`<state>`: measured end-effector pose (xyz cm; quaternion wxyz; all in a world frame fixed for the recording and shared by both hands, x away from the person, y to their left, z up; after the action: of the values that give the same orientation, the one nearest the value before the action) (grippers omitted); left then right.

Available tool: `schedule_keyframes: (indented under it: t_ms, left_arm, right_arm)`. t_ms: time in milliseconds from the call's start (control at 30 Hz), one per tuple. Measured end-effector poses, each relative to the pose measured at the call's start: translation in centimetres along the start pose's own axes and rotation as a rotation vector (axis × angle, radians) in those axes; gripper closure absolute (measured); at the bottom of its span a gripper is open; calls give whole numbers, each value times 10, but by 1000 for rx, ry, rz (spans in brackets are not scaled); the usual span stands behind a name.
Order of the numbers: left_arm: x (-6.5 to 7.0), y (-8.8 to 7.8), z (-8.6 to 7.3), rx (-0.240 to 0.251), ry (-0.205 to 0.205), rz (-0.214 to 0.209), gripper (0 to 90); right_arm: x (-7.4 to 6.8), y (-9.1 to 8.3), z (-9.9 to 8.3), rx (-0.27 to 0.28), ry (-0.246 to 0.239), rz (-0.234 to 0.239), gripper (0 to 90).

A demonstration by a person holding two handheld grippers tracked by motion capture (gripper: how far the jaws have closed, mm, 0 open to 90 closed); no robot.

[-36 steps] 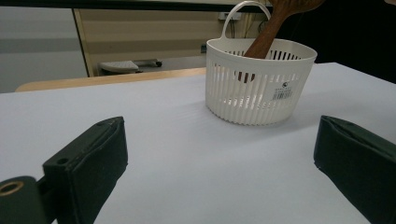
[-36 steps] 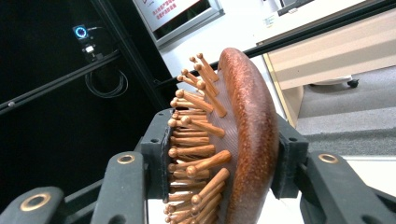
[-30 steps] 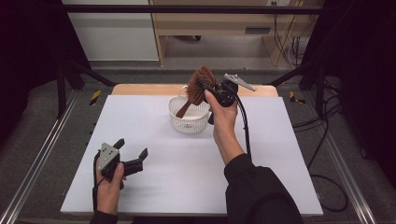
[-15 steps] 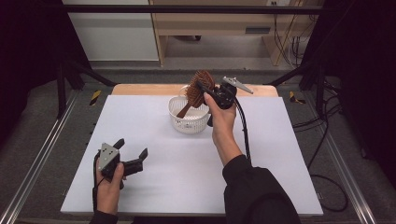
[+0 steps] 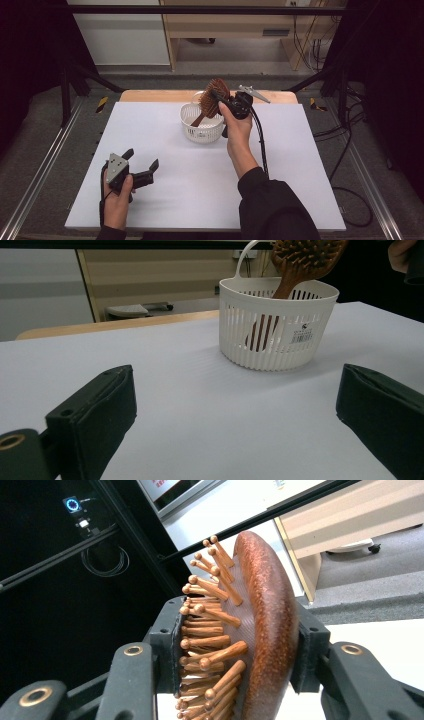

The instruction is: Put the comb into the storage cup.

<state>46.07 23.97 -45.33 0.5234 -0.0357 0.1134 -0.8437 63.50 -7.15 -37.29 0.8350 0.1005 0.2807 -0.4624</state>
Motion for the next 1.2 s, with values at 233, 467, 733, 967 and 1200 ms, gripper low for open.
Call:
schedule_keyframes:
  t_ms: [233,467,733,967,1200]
  left_arm:
    - [0,0,0,0,-1,-1,27]
    - [0,0,0,0,-1,-1,27]
    - [-1,0,0,2,-2,0,27]
    - [-1,0,0,2,-2,0,27]
    - [-1,0,0,2,-2,1,27]
  right_arm:
    - [2,1,-3,-5,8,-1,507]
    - [2,4,-7,-10,15,2,506]
    - [3,6,-10,-11,19,1,506]
    - [6,6,-14,-13,25,-2,506]
    - [7,7,-15,-13,33,-2,506]
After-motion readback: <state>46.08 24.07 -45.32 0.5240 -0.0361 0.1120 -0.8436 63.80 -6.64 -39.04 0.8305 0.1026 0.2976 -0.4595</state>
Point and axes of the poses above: each handheld gripper's, and its own axes: y roughly forward along the jaws, z roughly out of its top, x roughly to its right, the point moved 3 cm from there along y, roughly forward along the jaws, and after that the axes turned 5 degrees about y, right-handed, at the moved point
